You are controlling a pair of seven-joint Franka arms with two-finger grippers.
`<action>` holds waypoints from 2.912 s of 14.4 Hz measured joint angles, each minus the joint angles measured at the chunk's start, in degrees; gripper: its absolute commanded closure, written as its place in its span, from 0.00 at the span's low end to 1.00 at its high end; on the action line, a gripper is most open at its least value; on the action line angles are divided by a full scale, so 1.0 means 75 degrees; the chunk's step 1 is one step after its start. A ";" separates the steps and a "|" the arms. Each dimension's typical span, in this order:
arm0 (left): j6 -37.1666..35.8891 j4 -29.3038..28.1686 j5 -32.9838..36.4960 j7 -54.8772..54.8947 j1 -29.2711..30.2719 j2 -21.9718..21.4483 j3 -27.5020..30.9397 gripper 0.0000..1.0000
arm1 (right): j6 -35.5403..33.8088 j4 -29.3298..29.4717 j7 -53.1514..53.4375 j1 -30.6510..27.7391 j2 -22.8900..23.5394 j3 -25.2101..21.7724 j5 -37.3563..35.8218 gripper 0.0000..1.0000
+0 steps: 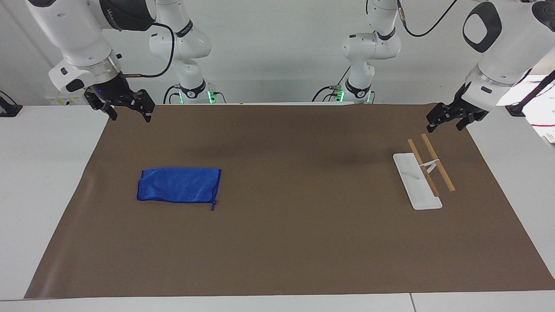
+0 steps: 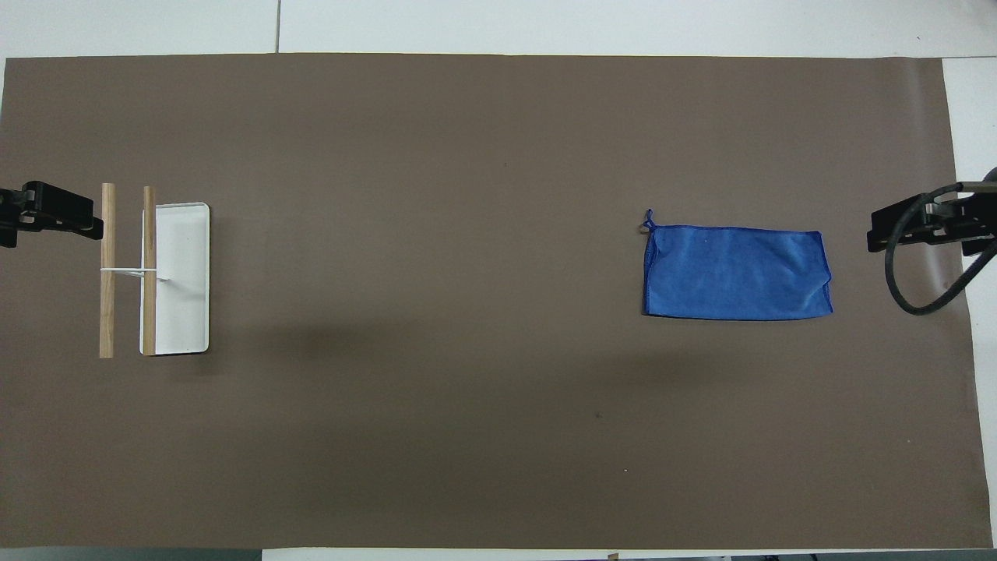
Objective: Right arm passes towel to left arm to hang
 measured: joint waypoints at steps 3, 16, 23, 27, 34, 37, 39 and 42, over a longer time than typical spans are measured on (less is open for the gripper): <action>0.0000 0.0000 0.0000 0.0000 0.0000 0.0000 0.0000 0.00 | 0.0000 0.0000 -0.0001 0.0010 0.0000 0.0030 0.0000 0.00; 0.0000 0.0000 0.0000 0.0000 0.0001 0.0000 0.0000 0.00 | 0.0039 -0.0194 -0.0001 0.0037 -0.0041 0.0068 0.0000 0.00; 0.0000 0.0000 0.0000 0.0000 0.0000 0.0000 0.0000 0.00 | 0.2173 -0.2365 -0.0001 0.0006 -0.0825 0.0057 0.0001 0.00; -0.0004 -0.0001 0.0000 -0.0003 0.0003 0.0000 -0.0001 0.00 | 0.3975 -0.3667 -0.0276 -0.0002 -0.0951 0.0027 0.0001 0.00; -0.0002 -0.0001 0.0000 -0.0008 0.0011 0.0000 0.0009 0.00 | 0.7196 -0.5033 -0.1502 -0.0492 0.0412 0.0007 0.0002 0.00; 0.0001 -0.0001 0.0000 -0.0011 0.0011 0.0000 0.0009 0.00 | 0.7421 -0.5144 -0.1556 -0.0534 0.0630 0.0017 0.0002 0.00; 0.0001 -0.0001 0.0000 -0.0015 0.0012 0.0000 0.0009 0.00 | 0.7655 -0.5211 -0.1558 -0.0487 0.0716 0.0038 0.0059 0.00; 0.0001 -0.0001 0.0000 -0.0016 0.0011 0.0000 0.0009 0.00 | 0.8091 -0.5267 -0.1574 -0.0348 0.0957 0.0061 0.0157 0.00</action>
